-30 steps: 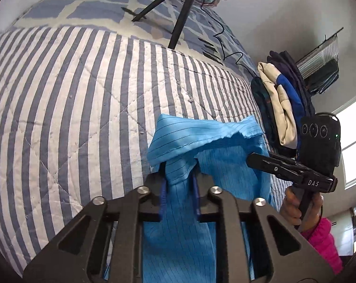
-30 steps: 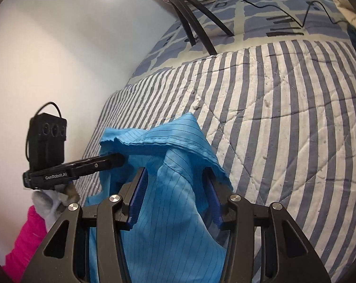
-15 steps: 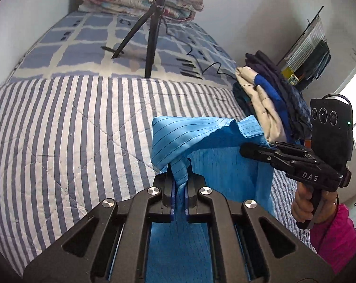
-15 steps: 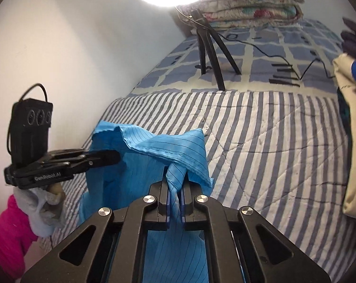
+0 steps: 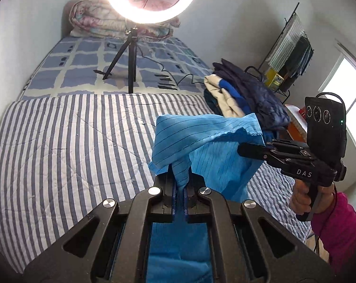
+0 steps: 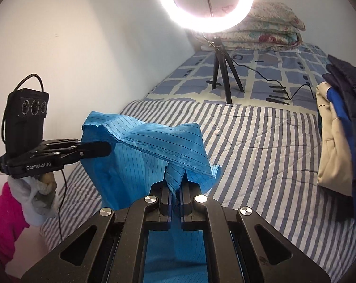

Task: Fold large clothes
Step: 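Grasp the collar with both grippers and lift it off the bed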

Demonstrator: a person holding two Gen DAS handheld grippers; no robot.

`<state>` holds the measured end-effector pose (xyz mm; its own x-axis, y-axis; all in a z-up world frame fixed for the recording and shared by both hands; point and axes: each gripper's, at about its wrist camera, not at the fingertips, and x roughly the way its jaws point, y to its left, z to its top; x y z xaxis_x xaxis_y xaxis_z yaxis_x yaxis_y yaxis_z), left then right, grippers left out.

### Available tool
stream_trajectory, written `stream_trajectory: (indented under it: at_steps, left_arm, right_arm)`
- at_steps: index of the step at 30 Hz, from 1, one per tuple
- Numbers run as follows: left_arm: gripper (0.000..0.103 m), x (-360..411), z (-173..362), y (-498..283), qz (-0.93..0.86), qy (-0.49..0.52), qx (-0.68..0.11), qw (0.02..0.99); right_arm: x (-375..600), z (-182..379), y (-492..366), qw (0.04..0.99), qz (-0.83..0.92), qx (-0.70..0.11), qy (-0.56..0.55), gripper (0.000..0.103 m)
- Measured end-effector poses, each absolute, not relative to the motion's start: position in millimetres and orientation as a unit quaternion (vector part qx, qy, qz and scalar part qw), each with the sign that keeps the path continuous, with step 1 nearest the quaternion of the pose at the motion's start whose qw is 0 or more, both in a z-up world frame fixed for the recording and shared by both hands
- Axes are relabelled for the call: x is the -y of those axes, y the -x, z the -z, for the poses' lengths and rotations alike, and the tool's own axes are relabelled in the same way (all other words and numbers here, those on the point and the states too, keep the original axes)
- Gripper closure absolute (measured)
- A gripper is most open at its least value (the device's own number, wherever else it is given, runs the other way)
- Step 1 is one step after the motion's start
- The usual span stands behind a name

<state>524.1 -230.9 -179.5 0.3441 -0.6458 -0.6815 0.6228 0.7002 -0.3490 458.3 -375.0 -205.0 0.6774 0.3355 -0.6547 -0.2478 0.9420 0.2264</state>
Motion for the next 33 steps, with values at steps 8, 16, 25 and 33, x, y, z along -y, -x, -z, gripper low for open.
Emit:
stream_trajectory:
  at_steps: [8,16,25,33]
  left_arm:
    - [0.102,204,136,-440,0.411,0.005,-0.400,0.819]
    - [0.102,170,123,-343,0.429,0.000,-0.388,0.816]
    - [0.102,141,152,-255,0.441,0.005,-0.399,0.804]
    - [0.102,132,204,-200,0.446,-0.030,-0.428,0.785]
  right_arm:
    - [344,180,-382,0.919,-0.172,-0.354,-0.037,0.100]
    - [311,177,-289,0.916,-0.192,-0.352,0.000,0.100]
    - [286,211,-210,0.905,-0.213,-0.369,0.017,0.100]
    - [281,261,-172,0.886,-0.225,-0.404,0.023,0.100]
